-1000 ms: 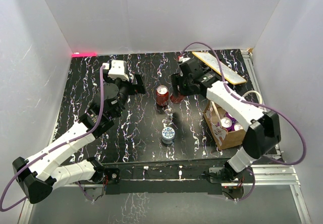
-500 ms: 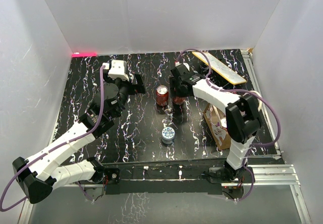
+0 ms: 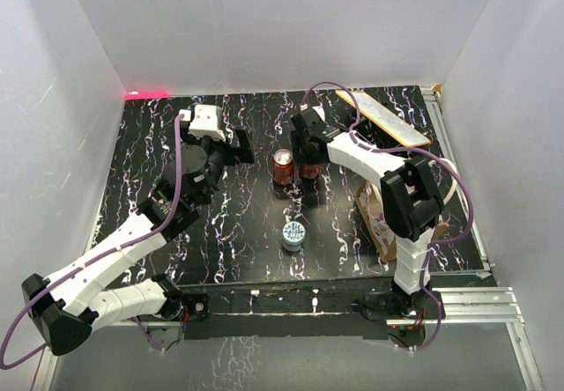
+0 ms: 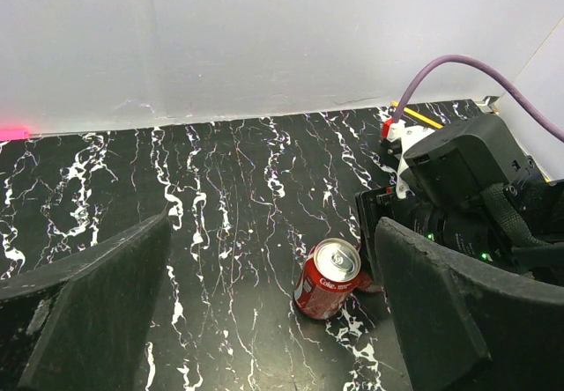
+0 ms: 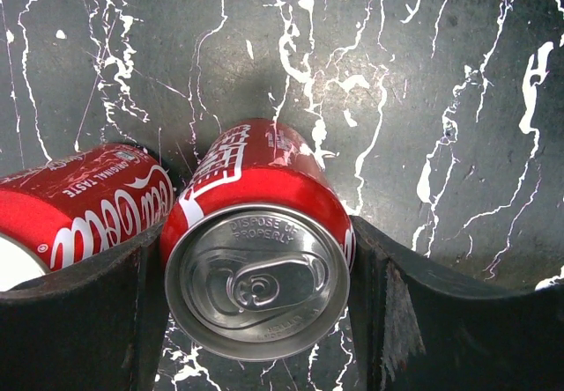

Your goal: Take the beverage out of the canvas bag

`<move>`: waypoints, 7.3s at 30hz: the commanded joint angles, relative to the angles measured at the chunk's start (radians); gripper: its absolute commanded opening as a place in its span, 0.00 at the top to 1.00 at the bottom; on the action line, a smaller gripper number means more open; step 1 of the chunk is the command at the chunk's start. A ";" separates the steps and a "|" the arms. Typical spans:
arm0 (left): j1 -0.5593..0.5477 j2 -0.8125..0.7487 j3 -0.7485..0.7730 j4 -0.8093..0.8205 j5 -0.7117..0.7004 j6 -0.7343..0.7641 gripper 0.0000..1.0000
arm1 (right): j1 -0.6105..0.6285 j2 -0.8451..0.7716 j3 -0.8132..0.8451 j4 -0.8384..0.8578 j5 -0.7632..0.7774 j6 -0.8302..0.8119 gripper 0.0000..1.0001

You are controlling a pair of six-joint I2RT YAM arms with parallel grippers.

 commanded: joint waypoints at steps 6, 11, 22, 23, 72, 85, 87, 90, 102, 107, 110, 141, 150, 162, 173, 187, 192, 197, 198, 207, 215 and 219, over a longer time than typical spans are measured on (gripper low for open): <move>-0.002 -0.028 0.005 0.029 -0.012 0.007 0.03 | 0.003 0.015 0.101 -0.027 0.027 0.005 0.73; -0.002 -0.026 0.006 0.027 -0.012 0.007 0.03 | 0.003 0.013 0.105 -0.041 0.023 0.003 0.59; -0.002 -0.019 0.007 0.025 -0.007 0.004 0.03 | 0.004 -0.003 0.155 -0.069 0.020 -0.022 0.35; -0.002 -0.019 0.007 0.025 -0.006 0.002 0.03 | 0.004 -0.007 0.158 -0.069 0.018 -0.024 0.33; -0.002 0.003 0.015 0.005 0.011 -0.025 0.03 | -0.457 -0.849 -0.476 -0.218 0.201 0.173 0.19; -0.002 -0.007 0.016 0.004 0.007 -0.021 0.03 | -0.470 -0.863 -0.572 -0.208 0.181 0.283 0.21; -0.002 -0.007 0.016 0.004 0.006 -0.021 0.03 | -0.473 -0.867 -0.581 -0.208 0.180 0.289 0.21; -0.002 -0.006 0.017 0.005 0.007 -0.022 0.03 | -0.482 -0.871 -0.598 -0.206 0.183 0.294 0.21; -0.002 -0.008 0.016 0.006 0.011 -0.022 0.03 | -0.506 -0.840 -0.673 -0.120 0.089 0.268 0.21; -0.002 -0.006 0.016 0.005 0.011 -0.022 0.03 | -0.506 -0.813 -0.694 -0.101 0.066 0.261 0.21; -0.002 -0.006 0.017 0.005 0.013 -0.023 0.03 | -0.507 -0.804 -0.704 -0.084 0.070 0.262 0.21; -0.004 -0.014 0.016 0.002 0.021 -0.027 0.03 | -0.529 -0.816 -0.758 -0.011 0.055 0.265 0.38; -0.004 -0.018 0.017 0.001 0.024 -0.031 0.03 | -0.529 -0.908 -0.711 -0.046 0.096 0.264 0.48; -0.004 -0.021 0.017 0.001 0.025 -0.035 0.03 | -0.529 -1.069 -0.672 -0.046 0.106 0.288 0.64; -0.003 -0.021 0.017 -0.001 0.028 -0.038 0.03 | -0.529 -1.248 -0.627 -0.008 0.107 0.334 0.73; -0.004 -0.021 0.017 -0.002 0.030 -0.042 0.03 | -0.529 -1.260 -0.520 0.133 -0.067 0.273 0.88; -0.004 -0.022 0.019 -0.002 0.029 -0.041 0.03 | -0.528 -1.194 -0.482 0.226 -0.244 0.196 0.91; -0.004 -0.022 0.017 -0.002 0.027 -0.041 0.03 | -0.529 -1.092 -0.422 0.274 -0.425 0.126 0.92; -0.004 -0.022 0.018 -0.002 0.027 -0.041 0.03 | -0.529 -1.063 -0.408 0.275 -0.463 0.117 0.92; -0.003 -0.022 0.019 -0.002 0.024 -0.039 0.03 | -0.506 -0.863 -0.395 0.323 -0.738 0.178 0.92; -0.003 -0.018 0.019 -0.001 0.024 -0.039 0.03 | -0.214 -0.760 -0.442 0.342 -0.549 0.174 0.92; -0.003 -0.019 0.019 -0.001 0.019 -0.035 0.03 | -0.074 -0.689 -0.437 0.316 -0.403 0.134 0.92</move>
